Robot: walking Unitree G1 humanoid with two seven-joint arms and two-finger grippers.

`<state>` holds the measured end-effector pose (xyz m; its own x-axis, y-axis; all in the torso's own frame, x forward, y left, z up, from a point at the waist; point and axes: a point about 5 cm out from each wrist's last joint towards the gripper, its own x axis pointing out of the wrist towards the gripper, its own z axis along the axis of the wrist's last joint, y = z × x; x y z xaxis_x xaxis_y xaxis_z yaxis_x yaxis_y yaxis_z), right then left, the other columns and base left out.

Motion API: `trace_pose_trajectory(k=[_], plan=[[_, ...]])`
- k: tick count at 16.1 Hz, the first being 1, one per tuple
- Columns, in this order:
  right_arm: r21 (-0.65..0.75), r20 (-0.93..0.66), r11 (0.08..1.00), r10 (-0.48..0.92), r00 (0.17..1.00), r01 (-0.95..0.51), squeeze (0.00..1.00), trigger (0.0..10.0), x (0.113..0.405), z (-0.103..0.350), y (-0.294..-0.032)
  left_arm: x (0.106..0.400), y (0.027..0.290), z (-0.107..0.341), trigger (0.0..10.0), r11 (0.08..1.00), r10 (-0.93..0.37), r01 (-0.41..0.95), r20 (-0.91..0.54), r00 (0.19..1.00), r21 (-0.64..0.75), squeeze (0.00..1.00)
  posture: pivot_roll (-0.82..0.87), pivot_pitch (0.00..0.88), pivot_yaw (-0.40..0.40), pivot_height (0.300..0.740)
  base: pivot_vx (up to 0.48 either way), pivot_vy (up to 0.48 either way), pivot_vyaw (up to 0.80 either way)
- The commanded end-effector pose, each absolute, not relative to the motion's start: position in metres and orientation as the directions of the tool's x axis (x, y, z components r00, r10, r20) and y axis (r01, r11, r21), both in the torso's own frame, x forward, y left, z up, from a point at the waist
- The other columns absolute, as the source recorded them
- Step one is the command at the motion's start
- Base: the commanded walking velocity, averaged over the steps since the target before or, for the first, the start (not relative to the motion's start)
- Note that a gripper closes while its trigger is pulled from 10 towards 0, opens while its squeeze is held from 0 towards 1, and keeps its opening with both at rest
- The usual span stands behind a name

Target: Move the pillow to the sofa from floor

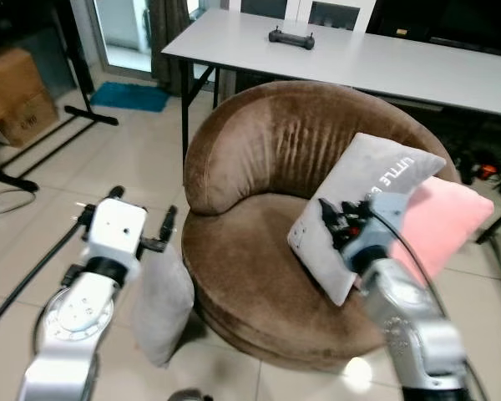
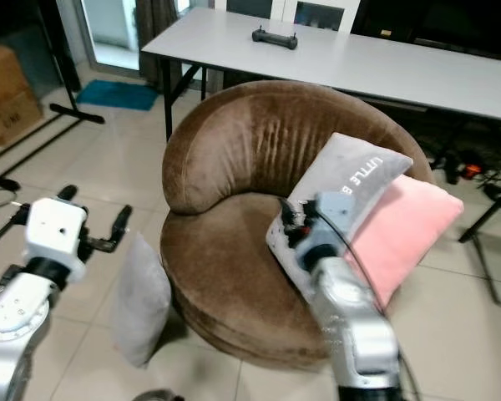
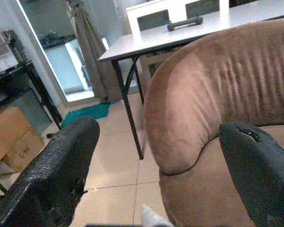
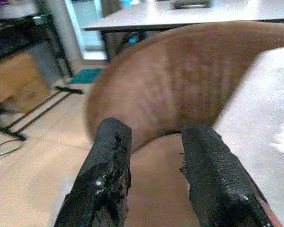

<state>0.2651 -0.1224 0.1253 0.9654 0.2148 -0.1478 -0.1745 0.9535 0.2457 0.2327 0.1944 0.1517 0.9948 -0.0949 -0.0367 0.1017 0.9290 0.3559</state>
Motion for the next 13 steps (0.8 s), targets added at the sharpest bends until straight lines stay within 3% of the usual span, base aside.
trace_pose_trajectory(k=[1, 5, 6, 7, 8, 9, 10, 12, 13], plan=[[0.223, -0.150, 0.963, 0.185, 0.971, -0.149, 0.00, 10.0, 0.265, 0.127, -0.131, 0.233, 0.189, 0.151, 10.0, 0.930, -0.116, 0.122, -0.037, 0.993, 0.347, 0.00, 0.13, 0.000, -0.071, 0.740, 0.000, 0.334, 0.00], [0.226, -0.151, 0.962, 0.188, 0.970, -0.152, 0.00, 10.0, 0.265, 0.126, -0.131, 0.233, 0.189, 0.151, 10.0, 0.930, -0.117, 0.123, -0.040, 0.992, 0.347, 0.00, 0.13, 0.000, -0.071, 0.740, 0.000, 0.332, 0.00], [0.252, -0.133, 0.950, 0.224, 0.966, -0.185, 1.00, 10.0, 0.264, 0.127, -0.128, 0.232, 0.189, 0.148, 10.0, 0.945, -0.107, 0.124, -0.072, 0.992, 0.303, 0.00, 0.13, 0.000, -0.073, 0.740, 0.000, 0.300, 0.00], [0.255, -0.128, 0.947, 0.233, 0.964, -0.195, 1.00, 10.0, 0.263, 0.128, -0.127, 0.231, 0.189, 0.147, 10.0, 0.948, -0.113, 0.133, -0.084, 0.990, 0.291, 0.18, 0.13, 0.000, -0.075, 0.740, 0.000, 0.281, 0.00], [0.254, -0.123, 0.946, 0.240, 0.963, -0.203, 1.00, 10.0, 0.263, 0.129, -0.126, 0.231, 0.189, 0.146, 10.0, 0.950, -0.116, 0.138, -0.094, 0.989, 0.280, 0.86, 0.13, 0.000, -0.075, 0.740, 0.000, 0.255, 0.00], [0.189, -0.112, 0.956, 0.247, 0.962, -0.223, 1.00, 10.0, 0.263, 0.130, -0.126, 0.230, 0.189, 0.147, 10.0, 0.956, -0.116, 0.137, -0.093, 0.989, 0.259, 1.00, 0.13, 0.000, -0.077, 0.740, 0.000, 0.000, 0.62], [0.140, -0.097, 0.965, 0.238, 0.966, -0.223, 1.00, 10.0, 0.264, 0.132, -0.127, 0.230, 0.189, 0.148, 10.0, 0.955, -0.112, 0.131, -0.086, 0.990, 0.265, 1.00, 0.13, 0.000, -0.077, 0.740, 0.000, 0.000, 0.62], [0.253, -0.047, 0.935, 0.268, 0.962, -0.248, 1.00, 10.0, 0.265, 0.137, -0.124, 0.232, 0.190, 0.152, 10.0, 0.951, -0.097, 0.107, -0.051, 0.994, 0.289, 1.00, 0.13, 0.000, -0.075, 0.740, 0.000, 0.000, 0.71], [0.248, -0.050, 0.937, 0.268, 0.962, -0.248, 1.00, 10.0, 0.265, 0.136, -0.124, 0.232, 0.190, 0.153, 10.0, 0.951, -0.084, 0.095, -0.048, 0.995, 0.295, 0.95, 0.13, 0.000, -0.075, 0.740, 0.000, 0.000, 0.80]])
